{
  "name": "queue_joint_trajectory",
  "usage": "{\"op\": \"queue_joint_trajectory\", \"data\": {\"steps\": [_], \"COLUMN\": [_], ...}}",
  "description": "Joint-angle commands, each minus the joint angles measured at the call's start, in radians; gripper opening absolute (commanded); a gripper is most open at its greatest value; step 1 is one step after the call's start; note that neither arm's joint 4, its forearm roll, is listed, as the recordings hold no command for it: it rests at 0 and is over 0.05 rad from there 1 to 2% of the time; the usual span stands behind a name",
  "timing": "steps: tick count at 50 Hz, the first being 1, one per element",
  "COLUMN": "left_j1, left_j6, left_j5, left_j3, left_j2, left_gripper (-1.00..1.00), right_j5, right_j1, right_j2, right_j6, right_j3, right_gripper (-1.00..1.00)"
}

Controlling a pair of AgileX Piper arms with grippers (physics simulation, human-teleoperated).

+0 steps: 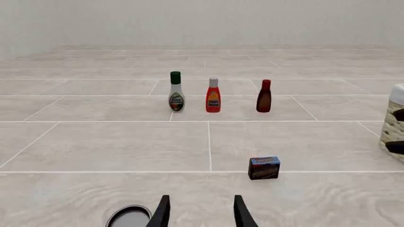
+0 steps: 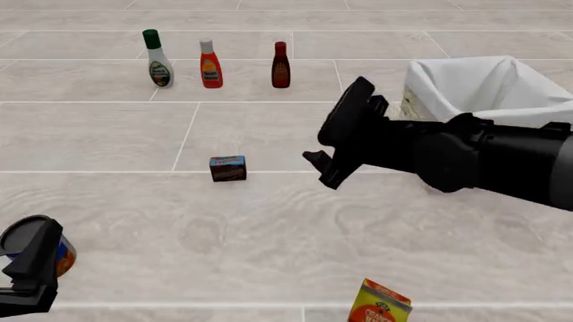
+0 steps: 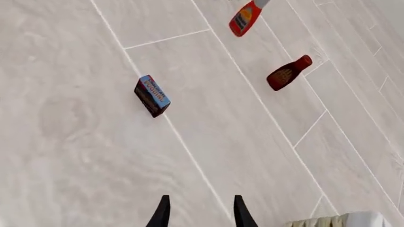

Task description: Pick the chocolate pudding and place it in the basket.

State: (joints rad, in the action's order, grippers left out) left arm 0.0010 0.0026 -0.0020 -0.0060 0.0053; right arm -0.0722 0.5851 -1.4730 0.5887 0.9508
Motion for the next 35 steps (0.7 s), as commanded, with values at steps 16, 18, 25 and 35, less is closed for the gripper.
{"op": "queue_joint_trajectory", "data": {"steps": [16,18,25,35], "left_j1": [0.000,0.000,0.000,0.000], "left_j6": [0.000,0.000,0.000,0.000], "left_j5": [-0.001,-0.001,-0.001,-0.001], "left_j3": [0.002,0.003,0.003,0.002], "left_j2": [-0.001,-0.001,-0.001,-0.001], "left_gripper": [1.00,1.00,1.00,1.00], "right_j5": [-0.135,-0.143,-0.170,-0.202], "right_j1": [0.065,0.073,0.088,0.100], "right_j2": [-0.188,-0.207,-0.261,-0.334], "right_j6": [0.073,0.075,0.089,0.123], "right_j3": [0.227,0.245,0.305,0.377], "right_gripper": [1.00,1.00,1.00,1.00]}}
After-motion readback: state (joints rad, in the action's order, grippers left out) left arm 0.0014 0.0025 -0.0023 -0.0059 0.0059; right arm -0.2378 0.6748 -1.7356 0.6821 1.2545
